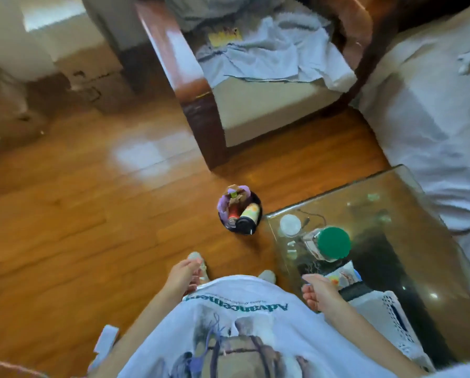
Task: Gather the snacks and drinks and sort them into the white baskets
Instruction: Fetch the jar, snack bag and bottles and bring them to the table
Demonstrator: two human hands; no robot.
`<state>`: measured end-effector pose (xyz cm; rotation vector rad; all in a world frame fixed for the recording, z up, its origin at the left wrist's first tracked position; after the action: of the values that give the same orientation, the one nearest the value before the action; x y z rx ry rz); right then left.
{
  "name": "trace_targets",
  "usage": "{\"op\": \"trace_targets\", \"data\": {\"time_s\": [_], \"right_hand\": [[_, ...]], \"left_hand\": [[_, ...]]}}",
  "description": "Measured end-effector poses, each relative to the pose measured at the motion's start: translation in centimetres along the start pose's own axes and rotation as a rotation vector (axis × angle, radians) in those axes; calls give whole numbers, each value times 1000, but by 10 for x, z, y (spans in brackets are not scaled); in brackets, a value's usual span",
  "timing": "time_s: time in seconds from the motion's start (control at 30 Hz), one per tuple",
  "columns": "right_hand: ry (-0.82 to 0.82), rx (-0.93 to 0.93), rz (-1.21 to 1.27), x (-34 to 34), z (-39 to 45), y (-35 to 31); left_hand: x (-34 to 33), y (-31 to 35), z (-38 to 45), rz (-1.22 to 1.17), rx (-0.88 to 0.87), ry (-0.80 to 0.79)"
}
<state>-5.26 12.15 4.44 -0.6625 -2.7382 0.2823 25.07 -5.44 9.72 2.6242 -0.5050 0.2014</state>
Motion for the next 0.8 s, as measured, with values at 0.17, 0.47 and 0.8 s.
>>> {"op": "trace_targets", "data": {"time_s": [0.17,0.47,0.8], "right_hand": [[-90,125,-358,-116,-27,-86],[-290,219,-645,-353,-96,-159],[-247,278,-751,-470,-121,-159]], "left_hand": [[116,-75,-10,-494,171,190],[260,-186,-7,-894,405,257],[381,-116,60,-774,354,245]]}}
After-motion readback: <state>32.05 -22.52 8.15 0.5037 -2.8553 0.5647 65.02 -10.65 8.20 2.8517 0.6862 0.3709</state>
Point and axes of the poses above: each hand's wrist, its own z-axis towards the middle knuckle, its own x-axis out of the back of the hand, y = z × x, the point moved 10 cm from there along z, towards the middle knuckle
